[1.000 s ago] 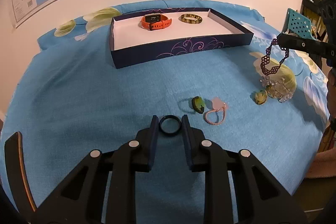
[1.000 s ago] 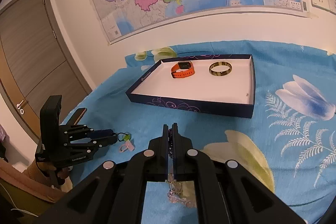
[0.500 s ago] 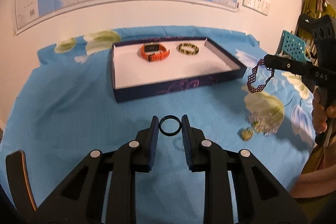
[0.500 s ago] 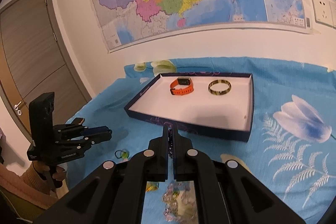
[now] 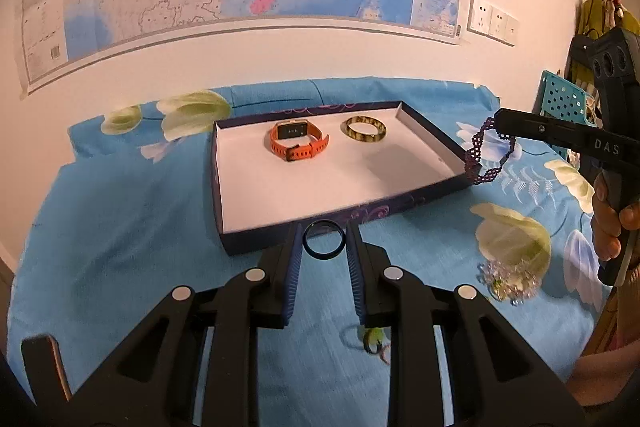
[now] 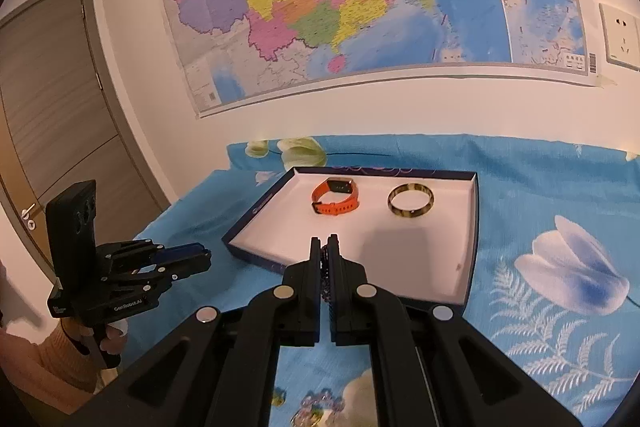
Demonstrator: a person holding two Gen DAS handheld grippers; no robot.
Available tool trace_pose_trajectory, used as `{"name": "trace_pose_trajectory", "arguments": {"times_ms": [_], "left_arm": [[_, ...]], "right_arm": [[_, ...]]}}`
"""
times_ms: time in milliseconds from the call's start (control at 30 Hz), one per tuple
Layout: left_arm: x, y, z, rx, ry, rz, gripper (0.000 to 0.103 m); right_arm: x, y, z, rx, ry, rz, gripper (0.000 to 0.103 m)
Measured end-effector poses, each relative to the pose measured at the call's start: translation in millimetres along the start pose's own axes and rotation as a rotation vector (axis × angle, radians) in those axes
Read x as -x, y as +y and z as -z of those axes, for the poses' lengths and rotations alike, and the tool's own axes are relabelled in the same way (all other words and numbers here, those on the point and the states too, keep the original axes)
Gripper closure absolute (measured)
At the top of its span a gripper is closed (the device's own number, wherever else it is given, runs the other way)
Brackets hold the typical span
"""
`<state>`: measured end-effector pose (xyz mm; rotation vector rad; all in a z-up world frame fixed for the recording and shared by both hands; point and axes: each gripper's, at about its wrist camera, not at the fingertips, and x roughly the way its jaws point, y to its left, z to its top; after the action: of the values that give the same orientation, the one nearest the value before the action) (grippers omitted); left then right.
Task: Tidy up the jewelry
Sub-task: 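Carry the black ring into the tray with the left tool while the right tool carries the chain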
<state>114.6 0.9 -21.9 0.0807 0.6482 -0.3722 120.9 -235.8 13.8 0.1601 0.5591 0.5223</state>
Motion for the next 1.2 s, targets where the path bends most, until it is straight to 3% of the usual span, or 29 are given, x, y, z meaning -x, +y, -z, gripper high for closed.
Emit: {"name": "trace_pose_trajectory", "arguments": {"times_ms": [733, 1200], "left_arm": [[-55.7, 10.7, -39.8, -0.012, 0.025, -0.022, 0.08], [-93.0, 16.9, -52.0, -0.01, 0.076, -0.038, 0.08]], "right_arm": [[-59.9, -44.5, -37.0, -0.039, 0.023, 0.095, 0.101], [-91.8, -54.8, -42.3, -0.026, 0.062, 0.144, 0.101]]}}
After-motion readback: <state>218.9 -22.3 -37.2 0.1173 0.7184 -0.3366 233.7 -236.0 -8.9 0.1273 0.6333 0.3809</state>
